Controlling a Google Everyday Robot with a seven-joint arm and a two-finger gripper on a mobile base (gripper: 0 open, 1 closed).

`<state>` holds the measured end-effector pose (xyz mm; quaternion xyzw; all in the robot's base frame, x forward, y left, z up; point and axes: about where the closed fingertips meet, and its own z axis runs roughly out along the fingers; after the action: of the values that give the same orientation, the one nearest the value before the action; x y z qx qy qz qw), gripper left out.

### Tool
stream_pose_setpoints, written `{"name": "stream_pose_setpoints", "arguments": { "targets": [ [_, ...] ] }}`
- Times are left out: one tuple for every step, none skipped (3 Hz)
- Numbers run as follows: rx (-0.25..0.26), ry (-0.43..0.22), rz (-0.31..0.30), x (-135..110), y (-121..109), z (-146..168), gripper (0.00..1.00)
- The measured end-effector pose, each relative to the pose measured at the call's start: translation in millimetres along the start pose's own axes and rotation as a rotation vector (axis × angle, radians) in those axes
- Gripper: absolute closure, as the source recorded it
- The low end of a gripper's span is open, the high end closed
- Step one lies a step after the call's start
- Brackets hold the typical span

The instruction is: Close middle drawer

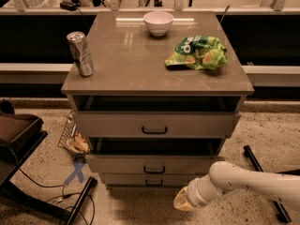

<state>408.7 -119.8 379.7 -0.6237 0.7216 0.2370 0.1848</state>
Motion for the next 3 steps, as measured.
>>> {"name": "stream_pose_setpoints", "arguments": {
  "targets": [
    [0.042, 0.016, -0.034, 1, -17, -5, 1.00],
    [0.105, 0.019, -0.079, 0, -44, -16, 1.00],
    [0.105, 0.019, -0.079, 0, -44, -16, 1.00]
  ]
}}
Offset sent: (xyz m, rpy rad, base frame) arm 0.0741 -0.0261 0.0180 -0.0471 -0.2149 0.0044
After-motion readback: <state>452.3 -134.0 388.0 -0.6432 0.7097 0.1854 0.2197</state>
